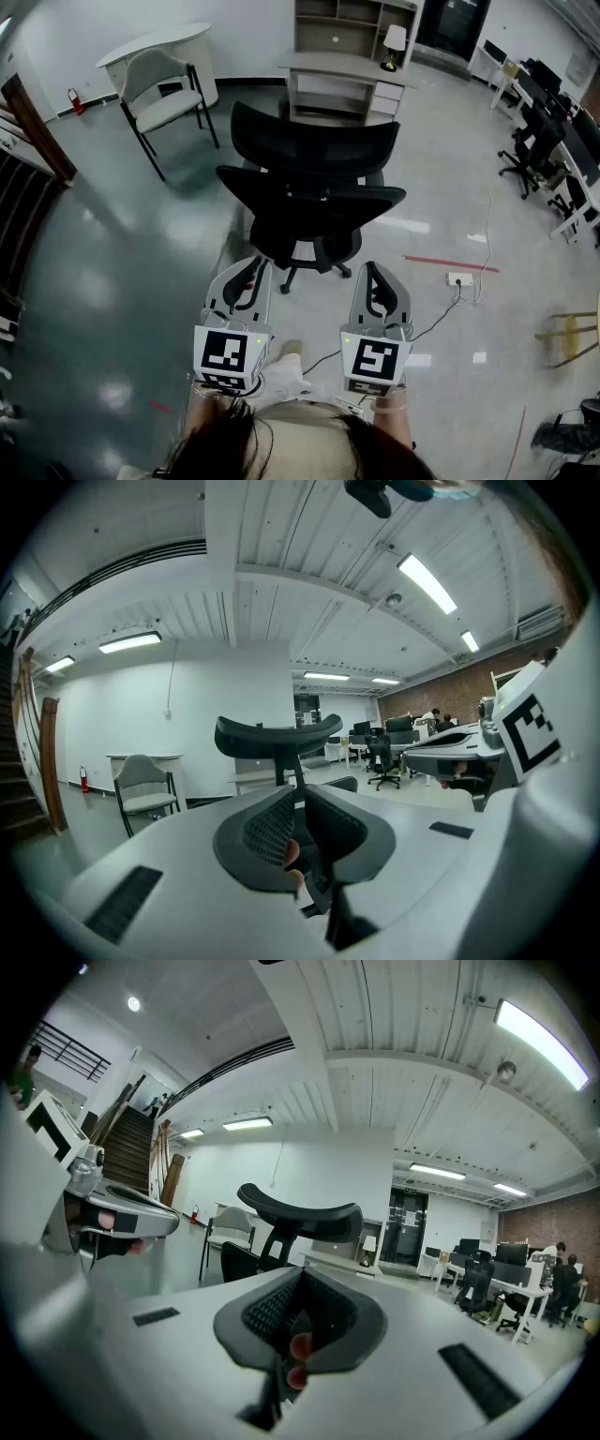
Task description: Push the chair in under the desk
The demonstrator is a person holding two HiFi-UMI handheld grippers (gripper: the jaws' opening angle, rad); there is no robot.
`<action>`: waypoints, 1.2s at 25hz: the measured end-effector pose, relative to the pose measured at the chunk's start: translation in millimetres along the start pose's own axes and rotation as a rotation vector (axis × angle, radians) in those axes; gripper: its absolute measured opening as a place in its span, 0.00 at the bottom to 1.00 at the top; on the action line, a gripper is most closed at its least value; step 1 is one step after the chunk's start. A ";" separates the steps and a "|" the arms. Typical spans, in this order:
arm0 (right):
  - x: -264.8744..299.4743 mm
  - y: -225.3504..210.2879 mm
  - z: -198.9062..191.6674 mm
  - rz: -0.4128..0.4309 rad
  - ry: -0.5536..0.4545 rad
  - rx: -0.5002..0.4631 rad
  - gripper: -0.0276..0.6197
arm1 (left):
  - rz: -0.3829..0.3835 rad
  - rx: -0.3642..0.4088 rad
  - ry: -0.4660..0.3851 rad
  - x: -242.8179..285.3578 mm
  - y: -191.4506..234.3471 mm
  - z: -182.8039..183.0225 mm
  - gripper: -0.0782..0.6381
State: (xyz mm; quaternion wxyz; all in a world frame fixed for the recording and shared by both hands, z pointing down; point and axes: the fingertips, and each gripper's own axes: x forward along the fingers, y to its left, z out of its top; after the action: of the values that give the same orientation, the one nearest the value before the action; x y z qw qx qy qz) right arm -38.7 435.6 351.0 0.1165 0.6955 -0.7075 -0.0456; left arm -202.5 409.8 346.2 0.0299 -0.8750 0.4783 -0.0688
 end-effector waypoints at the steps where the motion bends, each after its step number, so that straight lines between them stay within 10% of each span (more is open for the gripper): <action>1: 2.5 0.0 0.8 -0.001 0.004 -0.002 0.08 | -0.003 0.006 0.000 2.1 1.7 0.6 0.17; 30: 88.6 14.3 3.9 0.041 0.071 -0.020 0.09 | -0.127 0.095 0.094 81.9 62.5 -24.1 0.22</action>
State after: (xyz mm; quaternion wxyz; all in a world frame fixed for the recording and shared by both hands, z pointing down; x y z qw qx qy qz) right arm -53.9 347.5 359.4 0.1494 0.6809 -0.7165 -0.0254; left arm -214.5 307.5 370.2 0.0445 -0.8971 0.4187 -0.1342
